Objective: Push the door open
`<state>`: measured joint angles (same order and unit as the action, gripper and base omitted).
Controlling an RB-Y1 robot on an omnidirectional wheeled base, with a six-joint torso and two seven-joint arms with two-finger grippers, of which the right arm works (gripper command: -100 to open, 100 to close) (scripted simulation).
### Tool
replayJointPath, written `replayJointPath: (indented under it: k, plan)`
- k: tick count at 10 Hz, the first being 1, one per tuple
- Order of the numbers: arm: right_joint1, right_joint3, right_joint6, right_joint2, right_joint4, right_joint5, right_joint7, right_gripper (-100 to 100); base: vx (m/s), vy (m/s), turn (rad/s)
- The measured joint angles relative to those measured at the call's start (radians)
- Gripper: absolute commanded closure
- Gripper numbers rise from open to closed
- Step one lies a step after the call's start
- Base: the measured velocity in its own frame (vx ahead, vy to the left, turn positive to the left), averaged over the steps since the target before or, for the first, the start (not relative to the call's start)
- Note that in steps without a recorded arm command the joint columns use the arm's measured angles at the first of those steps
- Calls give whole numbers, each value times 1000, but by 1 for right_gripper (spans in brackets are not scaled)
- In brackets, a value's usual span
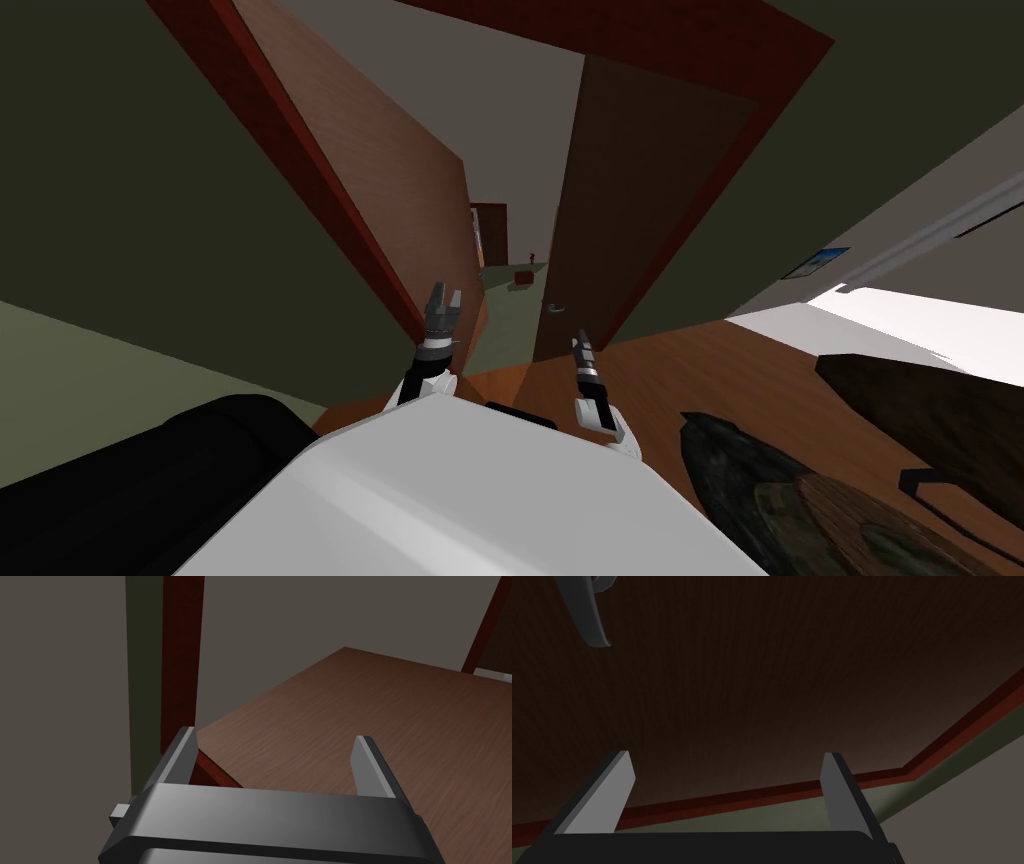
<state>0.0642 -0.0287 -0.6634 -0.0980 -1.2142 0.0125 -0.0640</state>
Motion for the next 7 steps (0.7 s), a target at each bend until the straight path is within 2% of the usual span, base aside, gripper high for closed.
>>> replayJointPath:
  k: [1, 3, 5, 7]
  plan:
    - [-11, -3, -8, 0, 28, -2, 0, -100, 54, -96, 177]
    - [-28, -7, -20, -1, 72, -6, -2, -100, 32, -73, 59]
    - [-48, -11, -33, -5, 125, -10, -7, -100, 40, -99, 167]
    - [-69, -14, -43, -3, 170, -13, -6, -100, 34, -61, 63]
